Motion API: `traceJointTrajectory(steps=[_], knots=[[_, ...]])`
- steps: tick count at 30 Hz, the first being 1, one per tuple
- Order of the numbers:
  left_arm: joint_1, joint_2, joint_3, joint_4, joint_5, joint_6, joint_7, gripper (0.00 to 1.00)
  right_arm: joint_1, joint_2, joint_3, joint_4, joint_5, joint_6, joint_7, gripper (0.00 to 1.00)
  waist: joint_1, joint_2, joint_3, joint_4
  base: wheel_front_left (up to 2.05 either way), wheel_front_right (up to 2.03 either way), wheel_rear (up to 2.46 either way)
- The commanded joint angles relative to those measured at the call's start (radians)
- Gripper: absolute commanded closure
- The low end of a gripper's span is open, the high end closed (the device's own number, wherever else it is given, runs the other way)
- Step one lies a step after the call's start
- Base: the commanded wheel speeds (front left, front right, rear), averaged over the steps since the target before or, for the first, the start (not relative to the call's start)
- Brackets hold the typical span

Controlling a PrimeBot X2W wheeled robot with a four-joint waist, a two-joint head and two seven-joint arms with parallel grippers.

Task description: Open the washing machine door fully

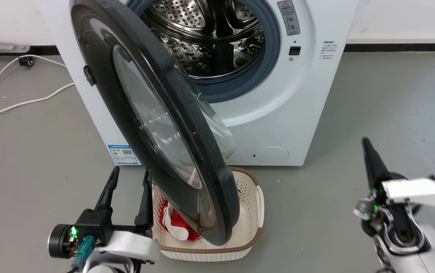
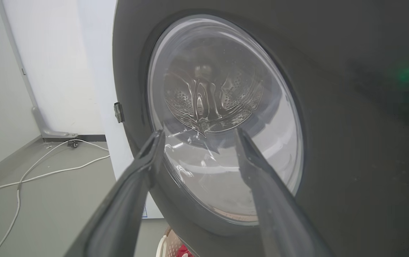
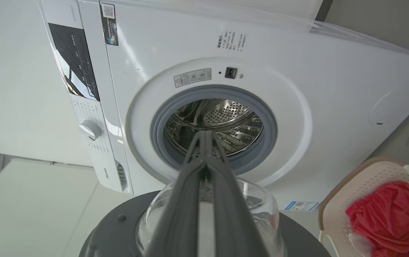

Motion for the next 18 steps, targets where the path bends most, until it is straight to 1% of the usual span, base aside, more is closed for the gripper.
traceJointTrajectory(steps=[1, 3, 4, 5, 6, 7, 8, 11, 13, 14, 18], knots=[[0.013, 0.0, 0.004, 0.002, 0.0, 0.001, -0.003, 0.0, 0.032, -0.015, -0.006, -0.015, -0.012, 0.0, -0.016, 1.0, 0.0001, 0.0, -0.001, -0.007, 0.0, 0.0, 0.0], [0.012, 0.0, 0.009, 0.002, 0.0, 0.003, -0.003, 0.0, 0.074, -0.021, -0.025, -0.047, -0.007, 0.0, -0.04, 1.0, 0.0001, 0.0, -0.001, -0.013, 0.0, 0.0, 0.0], [0.012, 0.0, 0.013, 0.001, -0.001, 0.004, -0.003, 0.0, 0.091, -0.032, -0.032, -0.058, -0.019, 0.0, -0.053, 0.94, 0.0001, 0.0, 0.0, -0.016, 0.0, 0.0, 0.0], [0.013, 0.0, 0.017, 0.0, -0.002, 0.006, -0.003, 0.0, 0.106, -0.038, -0.036, -0.071, -0.033, 0.0, -0.066, 0.65, 0.0001, 0.0, 0.001, -0.019, 0.0, 0.0, 0.0], [0.014, 0.0, 0.02, -0.003, -0.002, 0.008, -0.003, 0.0, 0.12, -0.042, -0.036, -0.083, -0.049, 0.0, -0.076, 0.45, 0.0001, 0.0, 0.002, -0.022, 0.0, 0.0, 0.0], [0.015, 0.0, 0.023, -0.004, -0.004, 0.008, -0.003, 0.0, 0.133, -0.044, -0.036, -0.093, -0.067, 0.0, -0.086, 0.08, 0.0001, 0.0, 0.003, -0.024, 0.0, 0.0, 0.0], [0.018, 0.0, 0.026, -0.005, -0.004, 0.009, -0.003, 0.0, 0.144, -0.049, -0.036, -0.106, -0.092, 0.0, -0.095, 0.0, 0.0001, 0.0, 0.003, -0.025, 0.0, 0.0, 0.0], [0.019, 0.0, 0.029, -0.003, -0.005, 0.009, -0.003, 0.0, 0.17, -0.07, -0.041, -0.136, -0.232, 0.0, -0.119, 0.0, 0.0001, 0.0, 0.004, -0.026, 0.0, 0.0, 0.0], [0.016, 0.0, 0.031, -0.004, -0.006, 0.011, -0.003, 0.0, 0.184, -0.074, -0.057, -0.146, -0.372, 0.0, -0.124, 0.0, 0.0001, 0.0, 0.005, -0.025, 0.0, 0.0, 0.0], [0.015, 0.0, 0.033, -0.004, -0.007, 0.012, -0.003, 0.0, 0.187, -0.067, -0.088, -0.156, -0.46, 0.0, -0.125, 0.0, 0.0001, 0.0, 0.006, -0.026, 0.0, 0.0, 0.0], [0.008, 0.0, 0.039, -0.008, -0.006, 0.013, -0.003, 0.0, 0.223, 0.006, -0.195, -0.225, -0.835, 0.0, -0.124, 0.0, 0.0001, 0.0, 0.01, -0.028, 0.0, 0.0, 0.0]])
